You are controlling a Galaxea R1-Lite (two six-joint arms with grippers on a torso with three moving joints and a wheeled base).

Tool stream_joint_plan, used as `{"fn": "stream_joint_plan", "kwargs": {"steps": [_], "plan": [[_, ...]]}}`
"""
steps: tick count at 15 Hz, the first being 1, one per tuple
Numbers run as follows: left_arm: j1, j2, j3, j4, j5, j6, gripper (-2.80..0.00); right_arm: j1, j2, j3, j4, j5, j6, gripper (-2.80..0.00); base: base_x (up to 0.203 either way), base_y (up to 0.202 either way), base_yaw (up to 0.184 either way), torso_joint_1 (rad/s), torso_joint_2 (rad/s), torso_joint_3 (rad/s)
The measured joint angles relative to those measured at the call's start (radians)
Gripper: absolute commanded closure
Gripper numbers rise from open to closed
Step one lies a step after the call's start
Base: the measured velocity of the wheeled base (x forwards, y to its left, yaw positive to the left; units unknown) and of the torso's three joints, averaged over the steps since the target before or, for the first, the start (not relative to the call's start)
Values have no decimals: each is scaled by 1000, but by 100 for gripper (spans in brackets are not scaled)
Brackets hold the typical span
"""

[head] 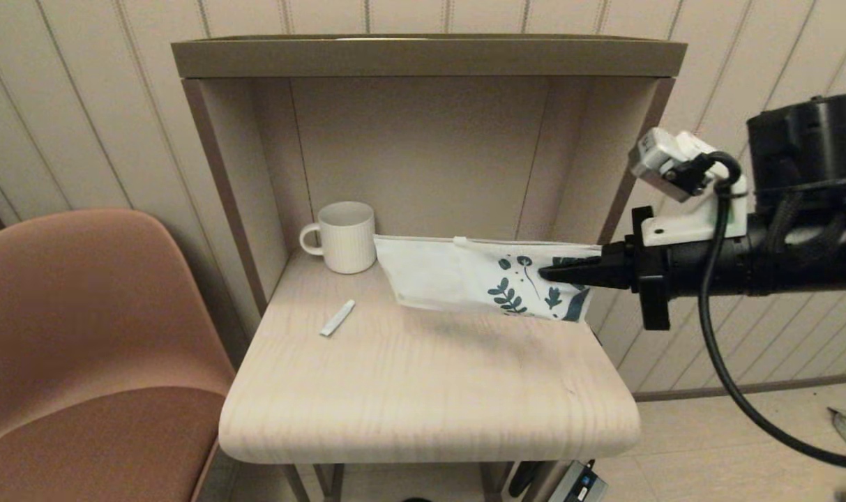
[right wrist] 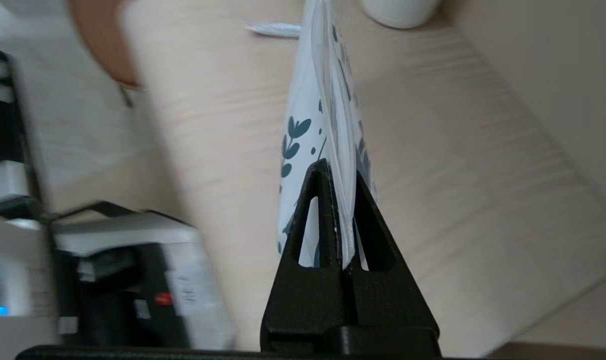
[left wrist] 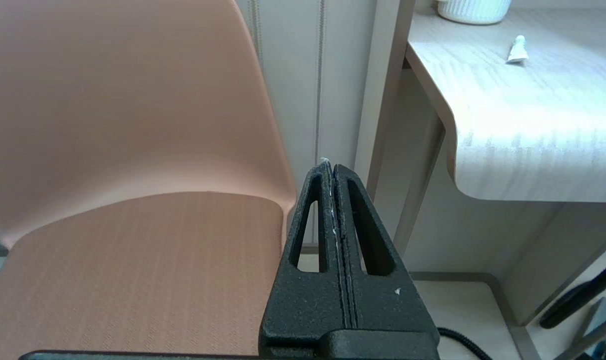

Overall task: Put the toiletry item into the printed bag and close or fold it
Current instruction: Open the storage bag

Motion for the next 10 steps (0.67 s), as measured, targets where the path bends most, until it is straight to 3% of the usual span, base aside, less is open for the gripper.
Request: {"fn": "stream_joint_plan", "kwargs": {"steps": [4, 6, 10], "plan": [[1, 0, 0, -3, 2, -1, 0, -4, 3, -16, 58, -2, -27, 0, 0, 0, 0, 0, 0, 0], [0, 0, 0, -1, 1, -1, 0, 17, -36, 48, 57, -2, -29, 0, 0, 0, 0, 0, 0, 0], [0, 0, 0, -2, 1, -1, 0, 141, -126, 181, 37, -1, -69, 0, 0, 0, 0, 0, 0, 0]]}}
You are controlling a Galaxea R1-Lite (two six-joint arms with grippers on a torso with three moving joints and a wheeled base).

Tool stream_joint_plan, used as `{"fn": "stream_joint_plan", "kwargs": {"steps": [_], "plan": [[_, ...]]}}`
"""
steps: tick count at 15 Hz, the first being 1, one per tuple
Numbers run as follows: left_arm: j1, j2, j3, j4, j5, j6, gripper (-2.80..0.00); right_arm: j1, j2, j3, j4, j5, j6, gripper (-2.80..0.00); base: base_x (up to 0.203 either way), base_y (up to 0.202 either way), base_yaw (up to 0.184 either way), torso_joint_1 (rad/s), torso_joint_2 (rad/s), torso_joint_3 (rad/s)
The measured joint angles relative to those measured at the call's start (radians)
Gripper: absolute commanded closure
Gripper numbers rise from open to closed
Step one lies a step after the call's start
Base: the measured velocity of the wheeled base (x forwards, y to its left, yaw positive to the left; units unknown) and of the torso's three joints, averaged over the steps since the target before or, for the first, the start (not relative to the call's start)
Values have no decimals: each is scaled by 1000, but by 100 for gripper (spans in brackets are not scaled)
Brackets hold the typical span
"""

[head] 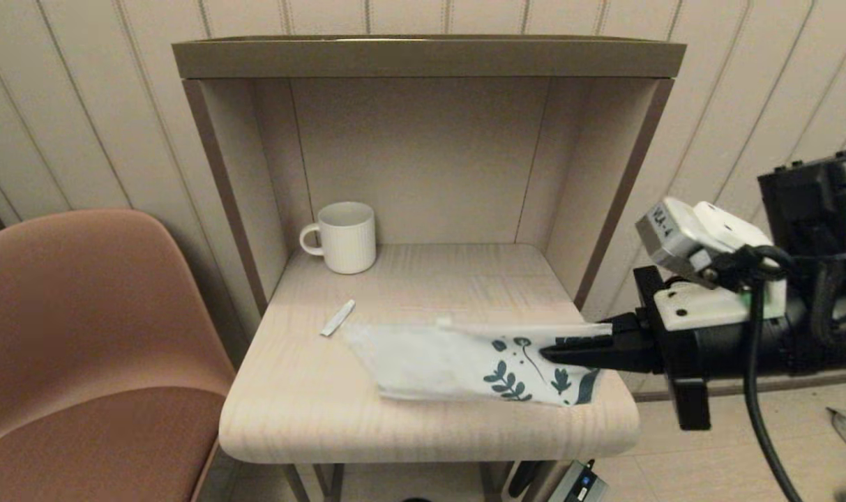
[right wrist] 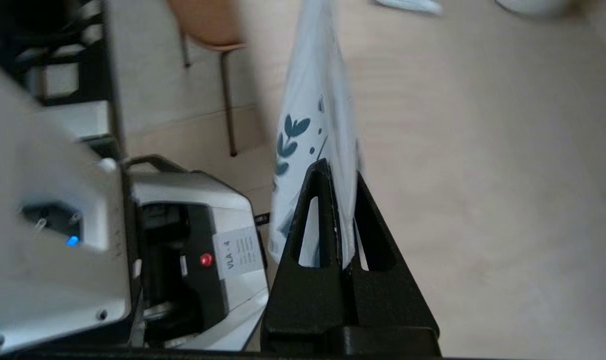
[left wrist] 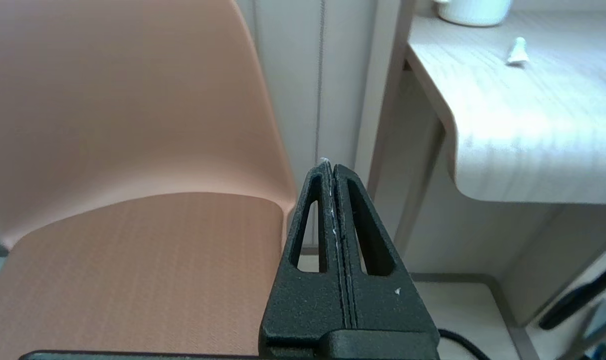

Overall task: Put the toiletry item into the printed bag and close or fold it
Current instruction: Open the storage bag

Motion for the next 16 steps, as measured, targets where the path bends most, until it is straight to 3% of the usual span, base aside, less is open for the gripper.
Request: {"fn": "stream_joint_plan", "kwargs": {"steps": [4, 8, 9, 12, 16], "plan": [[0, 0, 0, 1, -1, 2, 0, 44, -11, -7, 15, 1, -65, 0, 0, 0, 0, 0, 0, 0], [1, 11, -6, 22, -46, 101, 0, 46, 28, -36, 17, 0, -88, 0, 0, 0, 0, 0, 0, 0], [1, 27, -38, 25, -70, 93, 0, 46, 38, -44, 17, 0, -88, 0, 0, 0, 0, 0, 0, 0], [-4, 130, -258, 26, -158, -21, 0, 46, 61, -63, 11, 1, -87, 0, 0, 0, 0, 0, 0, 0], [-62, 463, -587, 18, -326, -156, 0, 50, 69, -105, 20, 7, -83, 0, 0, 0, 0, 0, 0, 0]]}}
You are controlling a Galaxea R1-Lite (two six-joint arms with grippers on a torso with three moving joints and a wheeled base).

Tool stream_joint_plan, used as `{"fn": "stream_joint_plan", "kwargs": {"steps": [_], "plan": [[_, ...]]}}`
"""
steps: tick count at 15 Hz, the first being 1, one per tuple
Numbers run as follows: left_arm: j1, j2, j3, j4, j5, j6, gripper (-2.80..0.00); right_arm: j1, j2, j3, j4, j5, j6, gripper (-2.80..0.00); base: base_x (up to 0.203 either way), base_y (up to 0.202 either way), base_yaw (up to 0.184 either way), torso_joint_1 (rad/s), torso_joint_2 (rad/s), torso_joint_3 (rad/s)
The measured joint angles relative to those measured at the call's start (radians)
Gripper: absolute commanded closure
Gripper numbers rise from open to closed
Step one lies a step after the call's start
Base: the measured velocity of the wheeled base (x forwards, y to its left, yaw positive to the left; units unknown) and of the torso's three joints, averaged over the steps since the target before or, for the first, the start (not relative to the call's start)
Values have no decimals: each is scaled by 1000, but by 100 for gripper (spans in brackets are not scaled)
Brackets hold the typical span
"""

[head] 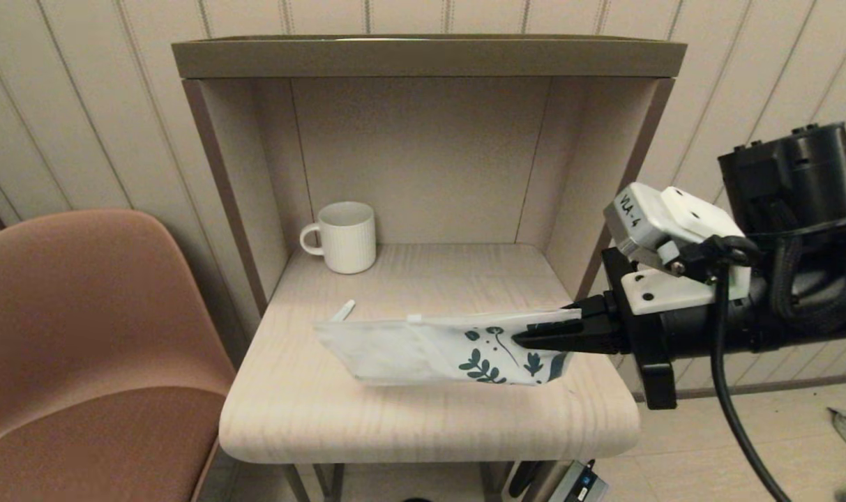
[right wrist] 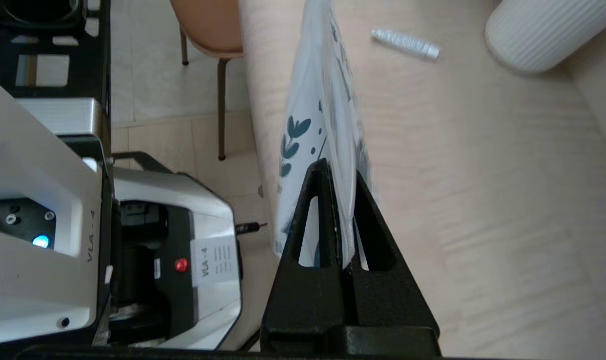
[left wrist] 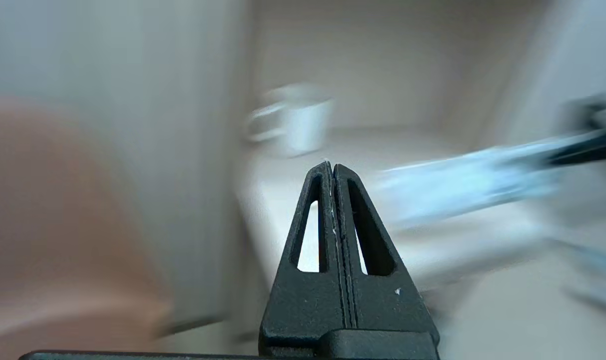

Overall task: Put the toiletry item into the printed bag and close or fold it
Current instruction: Open the storage bag

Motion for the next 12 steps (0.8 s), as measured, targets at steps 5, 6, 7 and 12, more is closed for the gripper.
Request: {"fn": "stream_joint_plan", "kwargs": {"steps": [5, 6, 7, 12], "plan": [[-62, 503, -375, -17, -423, -37, 0, 98, 21, -23, 3, 3, 47, 0, 0, 0, 0, 0, 0, 0], [-75, 591, -416, -27, -493, -20, 0, 100, 27, -27, 2, 3, 47, 0, 0, 0, 0, 0, 0, 0], [-90, 680, -444, -38, -550, 7, 0, 101, 36, -32, 2, 3, 47, 0, 0, 0, 0, 0, 0, 0], [-137, 969, -475, -89, -761, 263, -280, 94, 102, -101, 3, 3, 48, 0, 0, 0, 0, 0, 0, 0]]}}
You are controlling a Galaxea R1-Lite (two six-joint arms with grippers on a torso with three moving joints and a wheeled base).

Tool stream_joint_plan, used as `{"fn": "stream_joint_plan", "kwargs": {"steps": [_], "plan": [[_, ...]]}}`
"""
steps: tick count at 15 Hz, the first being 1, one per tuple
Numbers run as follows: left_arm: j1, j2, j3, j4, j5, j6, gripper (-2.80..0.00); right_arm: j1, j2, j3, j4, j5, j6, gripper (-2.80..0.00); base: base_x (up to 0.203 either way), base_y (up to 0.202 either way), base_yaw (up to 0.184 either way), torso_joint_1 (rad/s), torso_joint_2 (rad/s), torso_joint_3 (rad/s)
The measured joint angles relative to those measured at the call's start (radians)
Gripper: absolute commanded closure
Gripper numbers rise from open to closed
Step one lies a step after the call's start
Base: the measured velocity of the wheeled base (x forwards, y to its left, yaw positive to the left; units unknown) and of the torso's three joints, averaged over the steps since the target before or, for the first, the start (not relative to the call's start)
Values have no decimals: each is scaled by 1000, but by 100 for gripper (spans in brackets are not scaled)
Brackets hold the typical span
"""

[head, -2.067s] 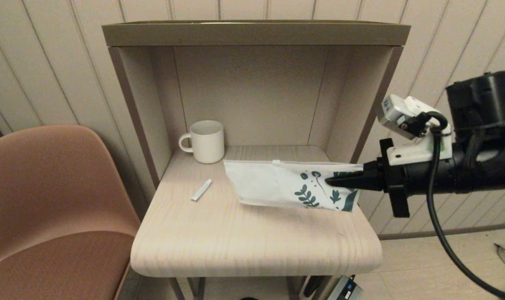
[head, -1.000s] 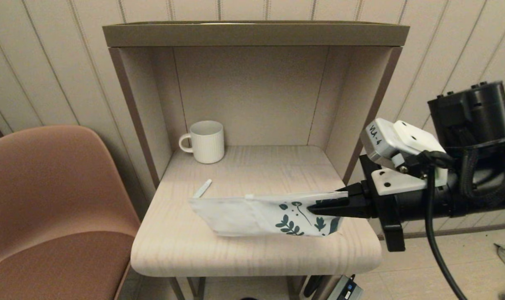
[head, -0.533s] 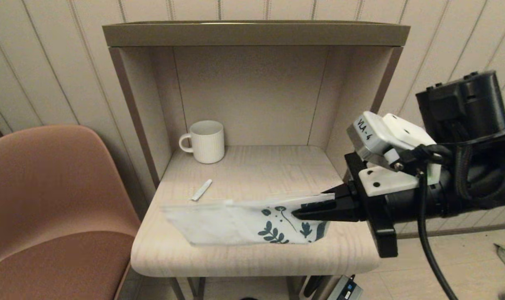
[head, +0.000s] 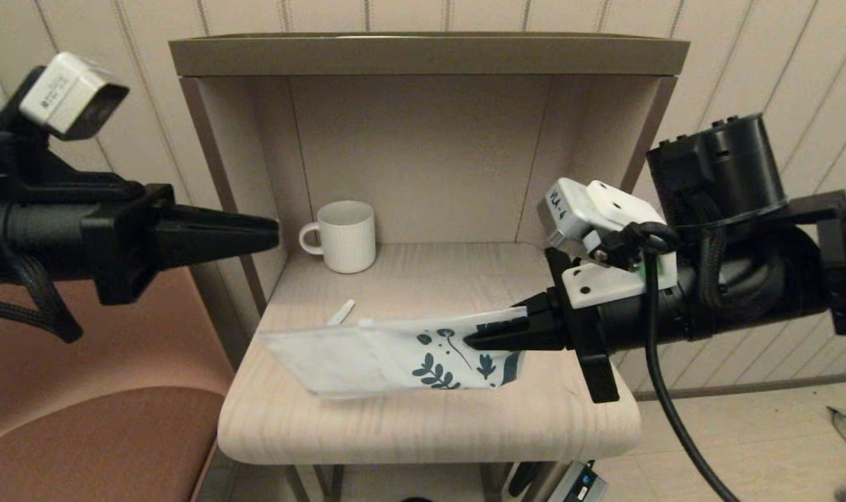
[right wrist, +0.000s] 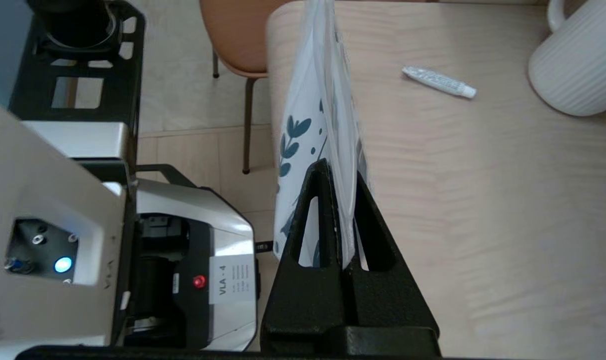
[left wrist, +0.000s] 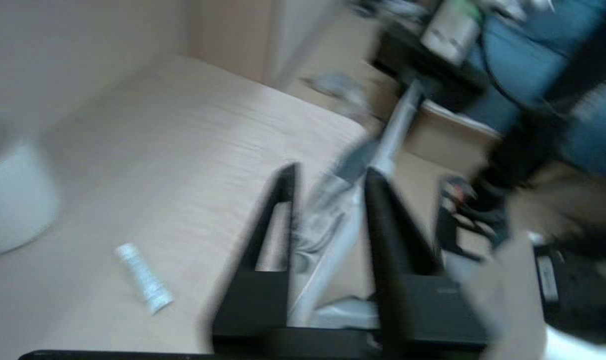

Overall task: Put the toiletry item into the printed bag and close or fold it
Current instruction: Open the storage bag

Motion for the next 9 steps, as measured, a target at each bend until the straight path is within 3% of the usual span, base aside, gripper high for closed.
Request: {"fn": "stream_joint_plan", "kwargs": {"steps": [2, 6, 9], "plan": [[-28, 58, -2, -14, -34, 11, -280, 3, 7, -16, -1, 1, 0, 0, 0, 0, 0, 0, 0, 0], [-112, 153, -10, -103, -35, 11, -280, -1, 13, -39, -1, 6, -1, 0, 0, 0, 0, 0, 0, 0], [-157, 196, -34, -108, -29, 12, -280, -6, 15, -39, -4, 11, -1, 0, 0, 0, 0, 0, 0, 0]]}}
